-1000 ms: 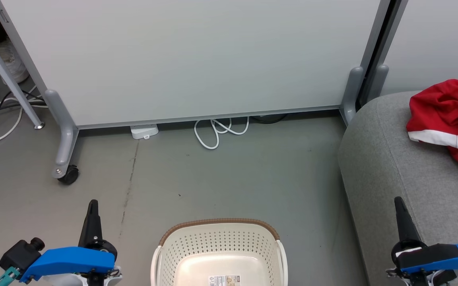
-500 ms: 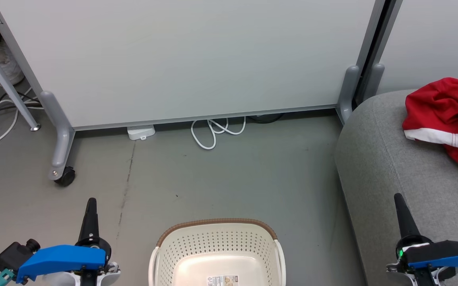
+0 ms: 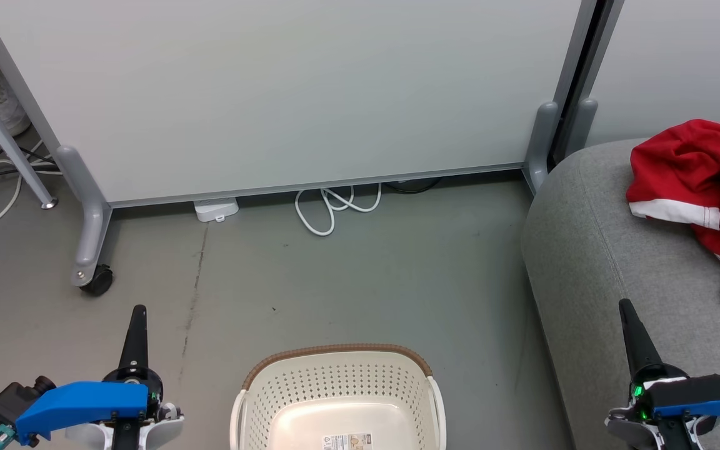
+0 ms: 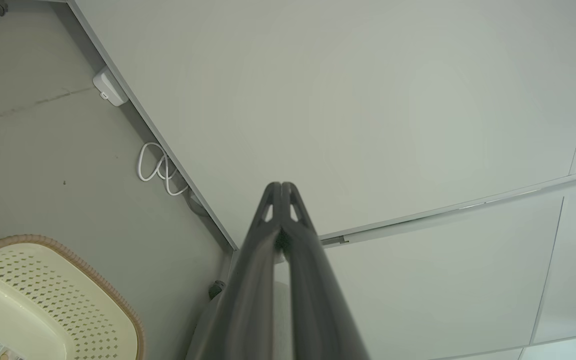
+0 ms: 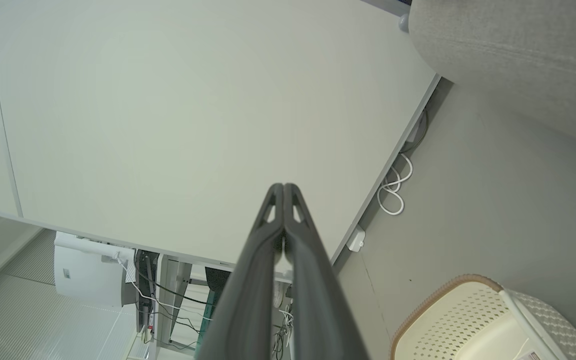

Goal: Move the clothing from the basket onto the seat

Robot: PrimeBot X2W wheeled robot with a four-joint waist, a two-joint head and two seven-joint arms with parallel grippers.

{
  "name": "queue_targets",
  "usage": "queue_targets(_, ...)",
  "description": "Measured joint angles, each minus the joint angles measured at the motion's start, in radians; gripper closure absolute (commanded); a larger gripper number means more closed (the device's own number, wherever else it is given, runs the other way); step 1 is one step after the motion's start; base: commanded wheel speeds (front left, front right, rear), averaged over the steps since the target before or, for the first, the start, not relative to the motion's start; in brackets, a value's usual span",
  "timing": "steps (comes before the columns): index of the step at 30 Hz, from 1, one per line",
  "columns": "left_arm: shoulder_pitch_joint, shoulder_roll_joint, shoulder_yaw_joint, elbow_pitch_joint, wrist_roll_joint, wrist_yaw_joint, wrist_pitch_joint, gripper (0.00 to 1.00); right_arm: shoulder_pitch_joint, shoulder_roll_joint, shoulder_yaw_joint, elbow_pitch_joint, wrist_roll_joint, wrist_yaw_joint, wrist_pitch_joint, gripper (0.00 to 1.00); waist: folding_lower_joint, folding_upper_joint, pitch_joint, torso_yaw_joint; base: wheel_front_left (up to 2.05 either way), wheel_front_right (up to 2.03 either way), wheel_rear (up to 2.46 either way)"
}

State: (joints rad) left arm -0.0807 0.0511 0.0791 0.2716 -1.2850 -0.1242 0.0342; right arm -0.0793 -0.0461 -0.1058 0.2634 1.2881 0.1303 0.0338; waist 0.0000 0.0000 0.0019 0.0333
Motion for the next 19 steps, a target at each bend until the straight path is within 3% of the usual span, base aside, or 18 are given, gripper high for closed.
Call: queue_targets(19, -0.009, 0.000, 0.015, -0.012, -0.161, 0.000, 0.040, 1.00, -0.011, -0.001, -0.003, -0.008, 0.157, 0.000, 0.037, 1.00, 0.0000, 0.0000, 0.000, -0.015, 0.00, 0.00, 0.00)
